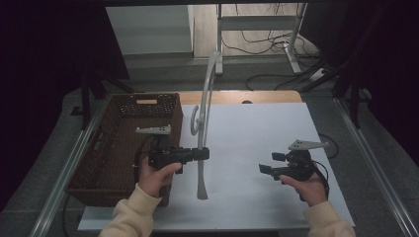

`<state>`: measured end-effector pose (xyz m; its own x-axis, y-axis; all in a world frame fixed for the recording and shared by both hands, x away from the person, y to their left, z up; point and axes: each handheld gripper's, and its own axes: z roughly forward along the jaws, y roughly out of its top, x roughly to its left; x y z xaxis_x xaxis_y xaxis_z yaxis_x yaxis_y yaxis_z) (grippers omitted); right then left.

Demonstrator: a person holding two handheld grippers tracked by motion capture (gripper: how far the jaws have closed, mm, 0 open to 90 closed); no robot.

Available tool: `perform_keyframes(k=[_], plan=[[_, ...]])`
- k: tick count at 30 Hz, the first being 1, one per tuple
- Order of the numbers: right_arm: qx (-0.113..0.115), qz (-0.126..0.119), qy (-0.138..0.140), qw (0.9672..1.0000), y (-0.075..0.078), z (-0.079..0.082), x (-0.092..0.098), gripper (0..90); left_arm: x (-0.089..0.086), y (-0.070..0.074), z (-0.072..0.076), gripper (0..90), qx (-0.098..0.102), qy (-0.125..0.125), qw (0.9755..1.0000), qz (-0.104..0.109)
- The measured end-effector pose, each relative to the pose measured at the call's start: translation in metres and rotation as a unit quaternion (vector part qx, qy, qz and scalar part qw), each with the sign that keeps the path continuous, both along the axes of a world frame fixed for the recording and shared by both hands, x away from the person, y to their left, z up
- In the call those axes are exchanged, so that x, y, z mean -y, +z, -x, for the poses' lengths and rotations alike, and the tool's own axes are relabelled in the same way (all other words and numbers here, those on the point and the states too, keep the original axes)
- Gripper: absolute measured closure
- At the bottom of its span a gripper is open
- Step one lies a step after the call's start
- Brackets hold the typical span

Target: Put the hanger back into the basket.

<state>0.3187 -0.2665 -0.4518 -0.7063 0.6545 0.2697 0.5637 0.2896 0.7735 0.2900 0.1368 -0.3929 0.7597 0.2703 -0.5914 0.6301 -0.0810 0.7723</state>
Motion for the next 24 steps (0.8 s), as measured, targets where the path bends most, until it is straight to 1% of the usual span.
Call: perform_keyframes(k=[2, 4, 10, 13, 15, 18, 22, 24], plan=[[0.002, 0.000, 0.001, 1.0000, 0.000, 0.000, 0.000, 19.5, -0.003, 0.006, -0.001, 81.2, 0.005, -0.003, 1.0000, -0.008], [0.001, 0.001, 0.001, 1.0000, -0.001, -0.001, 0.000, 19.4, -0.007, 0.012, -0.001, 81.2, 0.009, -0.007, 0.9999, -0.011], [-0.001, 0.003, -0.004, 1.0000, -0.002, -0.002, 0.001, 19.2, -0.021, 0.026, -0.005, 81.2, 0.010, -0.026, 0.9996, -0.007], [-0.003, 0.004, -0.003, 1.0000, -0.002, -0.002, 0.001, 19.2, -0.030, 0.031, -0.009, 81.2, 0.010, -0.040, 0.9991, -0.006], [-0.007, 0.004, -0.004, 1.0000, -0.003, -0.002, 0.001, 19.1, -0.037, 0.032, -0.011, 81.2, 0.007, -0.045, 0.9989, -0.006], [-0.005, 0.004, -0.005, 1.0000, -0.003, -0.002, 0.001, 19.1, -0.045, 0.034, -0.015, 81.2, 0.003, -0.049, 0.9988, -0.005], [-0.003, 0.004, -0.006, 1.0000, -0.004, -0.003, 0.001, 19.0, -0.059, 0.038, -0.019, 81.2, 0.004, -0.049, 0.9986, -0.020], [-0.005, 0.005, -0.006, 1.0000, -0.004, -0.003, 0.001, 19.0, -0.065, 0.040, -0.020, 81.2, 0.004, -0.051, 0.9983, -0.027]])
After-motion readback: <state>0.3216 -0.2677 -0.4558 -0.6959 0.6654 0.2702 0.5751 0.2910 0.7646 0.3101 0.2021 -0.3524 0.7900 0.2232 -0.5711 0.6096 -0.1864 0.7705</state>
